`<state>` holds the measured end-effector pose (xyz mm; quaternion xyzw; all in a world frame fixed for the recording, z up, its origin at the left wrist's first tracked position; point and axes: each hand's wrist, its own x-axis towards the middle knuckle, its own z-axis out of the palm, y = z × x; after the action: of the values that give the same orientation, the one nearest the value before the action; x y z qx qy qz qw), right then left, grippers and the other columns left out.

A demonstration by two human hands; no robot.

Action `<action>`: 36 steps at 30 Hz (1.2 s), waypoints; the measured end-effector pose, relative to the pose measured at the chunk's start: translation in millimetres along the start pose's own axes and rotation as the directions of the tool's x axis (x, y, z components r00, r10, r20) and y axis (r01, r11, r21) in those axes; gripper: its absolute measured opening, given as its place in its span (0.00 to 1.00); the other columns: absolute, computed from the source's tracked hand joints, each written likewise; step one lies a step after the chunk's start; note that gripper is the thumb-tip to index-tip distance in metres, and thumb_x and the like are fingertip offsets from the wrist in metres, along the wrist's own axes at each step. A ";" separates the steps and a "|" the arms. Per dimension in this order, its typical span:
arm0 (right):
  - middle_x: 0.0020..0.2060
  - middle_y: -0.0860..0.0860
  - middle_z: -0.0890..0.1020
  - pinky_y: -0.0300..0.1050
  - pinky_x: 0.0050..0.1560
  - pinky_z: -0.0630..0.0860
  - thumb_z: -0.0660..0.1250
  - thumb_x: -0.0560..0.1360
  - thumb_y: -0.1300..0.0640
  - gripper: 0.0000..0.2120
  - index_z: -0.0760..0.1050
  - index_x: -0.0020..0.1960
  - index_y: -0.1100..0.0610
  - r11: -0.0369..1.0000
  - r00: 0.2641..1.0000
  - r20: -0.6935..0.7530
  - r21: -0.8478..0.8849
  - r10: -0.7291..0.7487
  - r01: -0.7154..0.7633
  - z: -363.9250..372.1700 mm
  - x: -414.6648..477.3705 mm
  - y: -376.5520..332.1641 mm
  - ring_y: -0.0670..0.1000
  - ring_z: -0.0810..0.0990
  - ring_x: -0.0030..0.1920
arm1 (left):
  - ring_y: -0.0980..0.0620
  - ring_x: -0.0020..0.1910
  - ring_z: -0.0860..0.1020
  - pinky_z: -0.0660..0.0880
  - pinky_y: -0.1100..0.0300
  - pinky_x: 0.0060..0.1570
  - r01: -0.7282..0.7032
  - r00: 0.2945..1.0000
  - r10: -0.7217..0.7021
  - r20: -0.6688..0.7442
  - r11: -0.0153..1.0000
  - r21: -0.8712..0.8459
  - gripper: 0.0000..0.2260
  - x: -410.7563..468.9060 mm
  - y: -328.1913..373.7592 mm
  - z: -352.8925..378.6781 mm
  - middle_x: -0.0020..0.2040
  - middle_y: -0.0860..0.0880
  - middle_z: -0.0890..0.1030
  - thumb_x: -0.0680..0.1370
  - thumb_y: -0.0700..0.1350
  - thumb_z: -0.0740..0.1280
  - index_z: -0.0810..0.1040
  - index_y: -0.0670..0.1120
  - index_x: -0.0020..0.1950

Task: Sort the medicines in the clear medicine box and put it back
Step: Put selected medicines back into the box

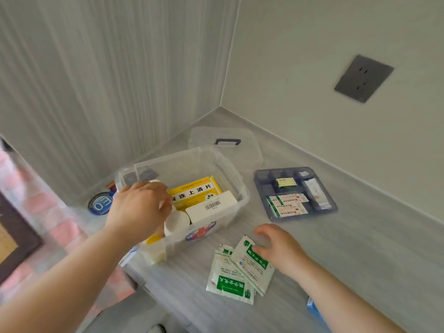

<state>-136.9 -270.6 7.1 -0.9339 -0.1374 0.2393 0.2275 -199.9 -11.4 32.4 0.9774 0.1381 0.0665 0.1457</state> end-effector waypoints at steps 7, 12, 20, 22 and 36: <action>0.55 0.52 0.78 0.50 0.58 0.75 0.73 0.64 0.53 0.23 0.69 0.55 0.53 0.978 0.970 0.162 0.080 0.180 -0.195 25.4 -5.0 10.6 0.51 0.76 0.55 | 0.46 0.61 0.72 0.67 0.54 0.55 0.017 1.000 -0.017 -0.001 1.000 0.017 0.10 -2.1 3.8 -1.3 0.62 0.52 0.78 0.75 0.47 0.62 0.80 0.52 0.52; 0.52 0.57 0.81 0.36 0.32 0.73 0.63 0.74 0.60 0.02 0.74 0.47 0.56 0.928 0.984 0.133 0.337 0.121 -0.159 10.6 -7.0 7.0 0.49 0.78 0.42 | 0.46 0.62 0.72 0.66 0.54 0.56 0.017 1.000 -0.018 0.016 1.000 0.024 0.10 -3.2 5.1 -3.0 0.63 0.52 0.77 0.75 0.47 0.62 0.80 0.52 0.53; 0.45 0.49 0.76 0.38 0.49 0.69 0.70 0.68 0.55 0.16 0.65 0.29 0.46 0.998 0.982 0.178 0.026 -0.058 0.054 27.9 -17.4 -13.1 0.47 0.72 0.47 | 0.45 0.62 0.72 0.66 0.54 0.57 0.027 0.999 -0.027 0.023 0.999 0.017 0.10 -3.7 6.3 -4.7 0.63 0.52 0.77 0.76 0.47 0.61 0.80 0.51 0.53; 0.59 0.51 0.71 0.43 0.62 0.63 0.70 0.67 0.53 0.12 0.66 0.35 0.45 0.987 0.989 0.114 -0.123 -0.094 0.108 40.4 -18.0 -18.0 0.52 0.66 0.60 | 0.45 0.61 0.72 0.66 0.54 0.56 0.031 0.999 -0.031 0.021 0.999 0.015 0.10 -4.3 6.5 -5.0 0.63 0.51 0.77 0.76 0.48 0.61 0.80 0.50 0.53; 0.51 0.53 0.83 0.40 0.44 0.74 0.71 0.67 0.58 0.11 0.70 0.34 0.47 0.996 0.940 0.339 0.071 0.023 -0.050 26.1 -8.4 -14.4 0.49 0.79 0.46 | 0.47 0.62 0.72 0.67 0.56 0.57 0.033 0.999 -0.032 0.020 0.999 -0.009 0.10 -3.3 4.6 -5.3 0.63 0.52 0.77 0.75 0.49 0.62 0.80 0.52 0.53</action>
<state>-159.4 -251.9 -3.0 -0.8716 -0.1477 0.4054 0.2326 -202.7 -15.1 38.5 0.9750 0.1522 0.0550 0.1526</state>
